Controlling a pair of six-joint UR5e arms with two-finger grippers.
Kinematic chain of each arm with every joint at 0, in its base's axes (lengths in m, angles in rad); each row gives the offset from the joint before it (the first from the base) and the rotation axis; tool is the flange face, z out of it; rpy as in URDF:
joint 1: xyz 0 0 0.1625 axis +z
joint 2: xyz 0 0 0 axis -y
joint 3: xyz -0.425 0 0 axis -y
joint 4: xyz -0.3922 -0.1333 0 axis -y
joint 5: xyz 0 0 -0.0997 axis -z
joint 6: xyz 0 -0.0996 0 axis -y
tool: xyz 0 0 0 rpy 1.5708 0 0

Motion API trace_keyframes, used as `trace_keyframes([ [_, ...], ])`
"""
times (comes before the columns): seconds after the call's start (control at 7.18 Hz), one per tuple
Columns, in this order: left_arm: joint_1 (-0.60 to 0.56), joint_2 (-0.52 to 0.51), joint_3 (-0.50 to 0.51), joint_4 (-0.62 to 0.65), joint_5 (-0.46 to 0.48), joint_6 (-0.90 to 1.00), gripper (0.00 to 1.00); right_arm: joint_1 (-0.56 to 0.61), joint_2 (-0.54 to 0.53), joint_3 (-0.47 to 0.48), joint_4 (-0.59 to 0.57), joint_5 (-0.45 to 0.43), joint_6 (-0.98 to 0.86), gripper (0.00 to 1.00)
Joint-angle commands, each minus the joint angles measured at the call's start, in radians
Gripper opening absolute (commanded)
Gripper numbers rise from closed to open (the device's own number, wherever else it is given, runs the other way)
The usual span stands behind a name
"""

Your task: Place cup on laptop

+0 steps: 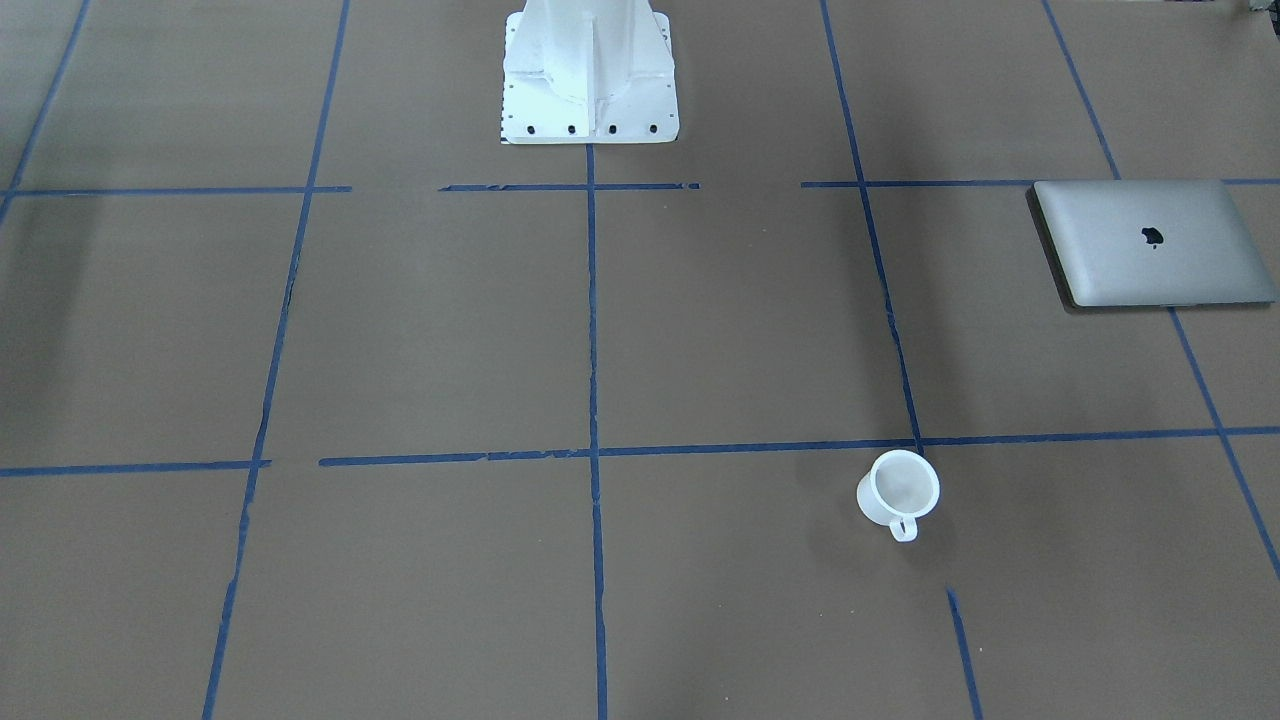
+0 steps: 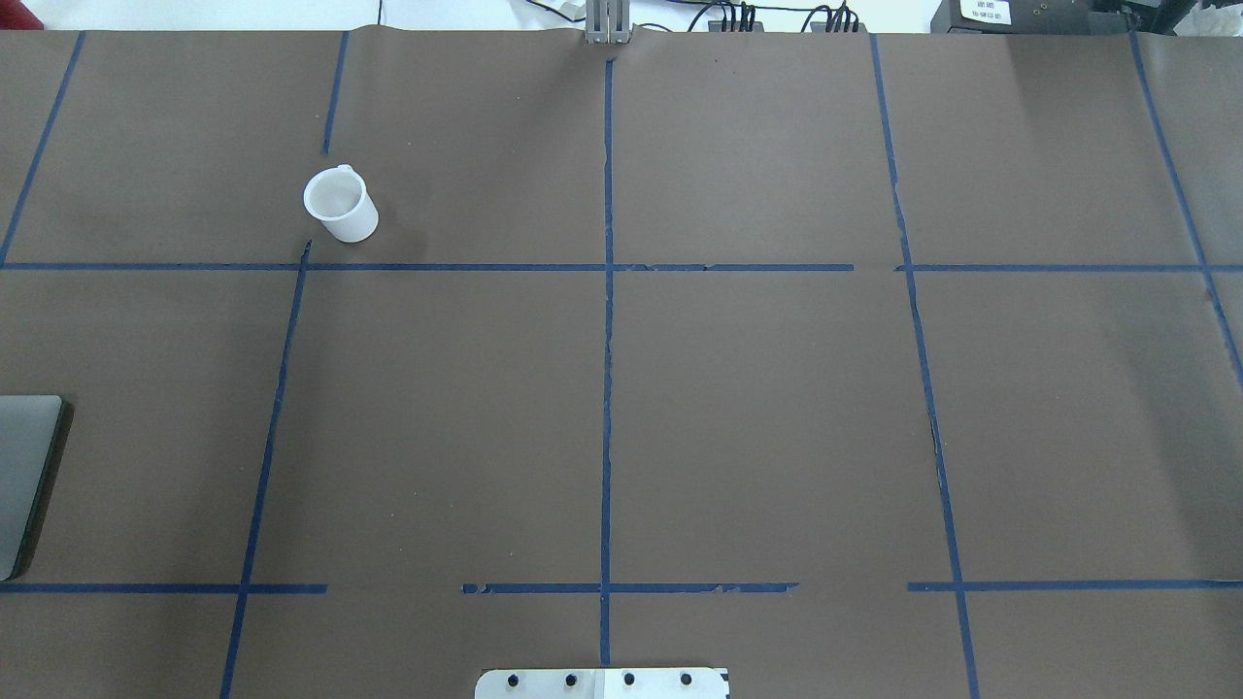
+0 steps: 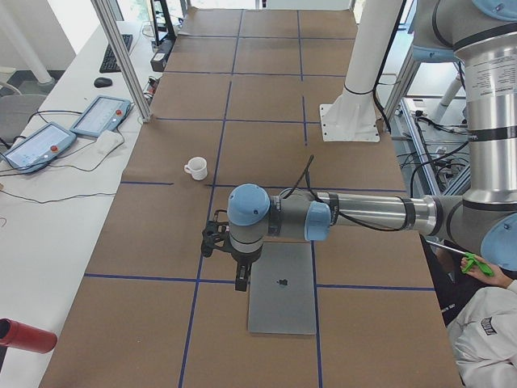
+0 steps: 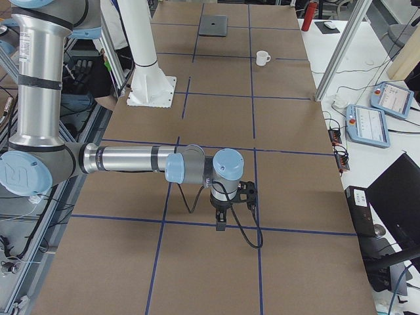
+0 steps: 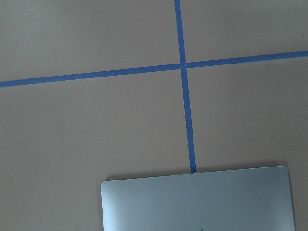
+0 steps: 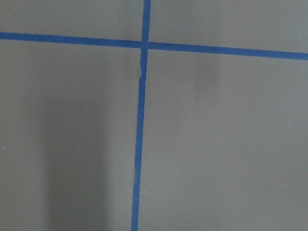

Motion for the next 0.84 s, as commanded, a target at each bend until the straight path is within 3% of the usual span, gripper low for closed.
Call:
trace_keyframes([
  [0.0, 0.011, 0.0, 0.004, -0.005, -0.002, 0.003, 1.0, 0.0, 0.0, 0.0, 0.0, -0.001, 0.0, 1.0],
  [0.42, 0.063, -0.003, 0.014, -0.137, -0.002, -0.004, 1.0, 0.0, 0.0, 0.0, 0.0, 0.001, 0.0, 1.0],
  [0.7, 0.136, -0.099, 0.019, -0.16, 0.0, -0.095, 1.0, 0.0, 0.0, 0.0, 0.0, -0.001, 0.0, 1.0],
])
